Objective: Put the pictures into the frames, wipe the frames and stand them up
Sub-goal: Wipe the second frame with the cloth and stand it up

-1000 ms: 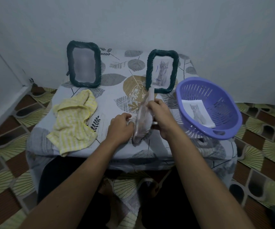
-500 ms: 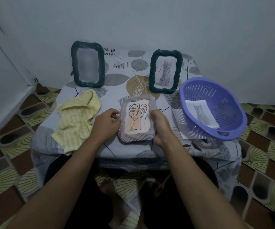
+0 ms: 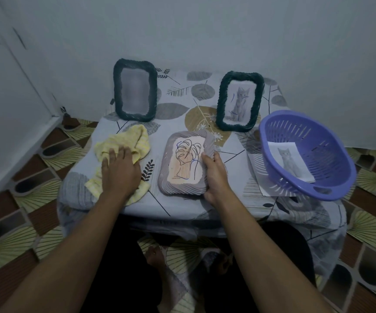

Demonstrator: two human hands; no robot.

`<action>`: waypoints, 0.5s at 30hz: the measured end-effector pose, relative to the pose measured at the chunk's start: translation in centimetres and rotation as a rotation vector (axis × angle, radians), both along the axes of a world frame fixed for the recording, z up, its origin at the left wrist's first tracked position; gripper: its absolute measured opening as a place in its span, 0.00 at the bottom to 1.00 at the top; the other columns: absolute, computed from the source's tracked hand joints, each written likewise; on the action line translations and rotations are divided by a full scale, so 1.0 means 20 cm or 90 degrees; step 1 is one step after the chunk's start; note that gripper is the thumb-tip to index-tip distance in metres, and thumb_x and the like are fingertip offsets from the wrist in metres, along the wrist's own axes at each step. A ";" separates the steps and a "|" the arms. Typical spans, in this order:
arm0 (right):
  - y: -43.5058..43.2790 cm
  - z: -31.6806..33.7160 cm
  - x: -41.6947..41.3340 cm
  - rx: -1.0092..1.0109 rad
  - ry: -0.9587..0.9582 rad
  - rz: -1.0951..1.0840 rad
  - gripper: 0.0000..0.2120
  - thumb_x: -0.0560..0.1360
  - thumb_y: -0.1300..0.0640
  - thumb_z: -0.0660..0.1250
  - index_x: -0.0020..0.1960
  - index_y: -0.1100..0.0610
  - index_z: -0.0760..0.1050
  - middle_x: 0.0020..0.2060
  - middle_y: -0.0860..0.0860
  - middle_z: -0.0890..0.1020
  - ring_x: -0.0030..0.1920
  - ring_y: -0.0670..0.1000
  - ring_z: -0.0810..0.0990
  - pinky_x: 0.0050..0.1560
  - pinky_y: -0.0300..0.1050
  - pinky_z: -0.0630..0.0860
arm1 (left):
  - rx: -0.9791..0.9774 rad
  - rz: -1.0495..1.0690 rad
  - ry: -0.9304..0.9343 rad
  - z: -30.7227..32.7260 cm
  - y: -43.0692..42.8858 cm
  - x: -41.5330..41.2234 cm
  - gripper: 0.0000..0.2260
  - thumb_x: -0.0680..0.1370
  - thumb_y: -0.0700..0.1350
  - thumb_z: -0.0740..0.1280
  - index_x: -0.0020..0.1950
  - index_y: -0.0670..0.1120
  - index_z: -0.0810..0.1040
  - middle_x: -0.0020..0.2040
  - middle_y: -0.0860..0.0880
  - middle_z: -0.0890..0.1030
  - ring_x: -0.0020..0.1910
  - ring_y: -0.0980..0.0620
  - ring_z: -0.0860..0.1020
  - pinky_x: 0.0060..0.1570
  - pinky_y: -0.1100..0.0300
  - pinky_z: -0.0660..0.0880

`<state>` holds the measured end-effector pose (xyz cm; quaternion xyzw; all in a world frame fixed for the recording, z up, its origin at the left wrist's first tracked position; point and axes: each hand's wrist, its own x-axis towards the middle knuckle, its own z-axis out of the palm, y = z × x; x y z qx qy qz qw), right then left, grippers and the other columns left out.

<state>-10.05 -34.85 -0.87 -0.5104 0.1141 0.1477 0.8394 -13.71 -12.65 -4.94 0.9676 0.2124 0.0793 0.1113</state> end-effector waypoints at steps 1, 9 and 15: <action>0.00 0.00 0.00 0.012 -0.004 0.002 0.10 0.83 0.62 0.59 0.58 0.49 0.73 0.58 0.59 0.83 0.58 0.63 0.82 0.59 0.67 0.77 | -0.017 0.001 -0.040 0.00 0.00 0.00 0.23 0.82 0.47 0.58 0.76 0.41 0.66 0.77 0.40 0.66 0.77 0.37 0.59 0.74 0.41 0.56; 0.02 0.07 -0.03 0.056 -0.037 0.021 0.13 0.84 0.62 0.58 0.64 0.49 0.68 0.42 0.47 0.86 0.47 0.55 0.84 0.52 0.60 0.80 | -0.164 0.114 -0.288 0.15 -0.12 -0.04 0.14 0.84 0.48 0.56 0.61 0.41 0.75 0.51 0.34 0.80 0.51 0.33 0.76 0.43 0.49 0.67; 0.11 0.12 -0.02 0.080 -0.004 0.014 0.25 0.74 0.40 0.70 0.65 0.52 0.73 0.62 0.57 0.81 0.62 0.59 0.80 0.65 0.65 0.74 | -0.286 -0.118 -0.356 0.35 -0.42 -0.14 0.20 0.82 0.55 0.52 0.61 0.46 0.77 0.45 0.40 0.81 0.42 0.39 0.79 0.38 0.53 0.68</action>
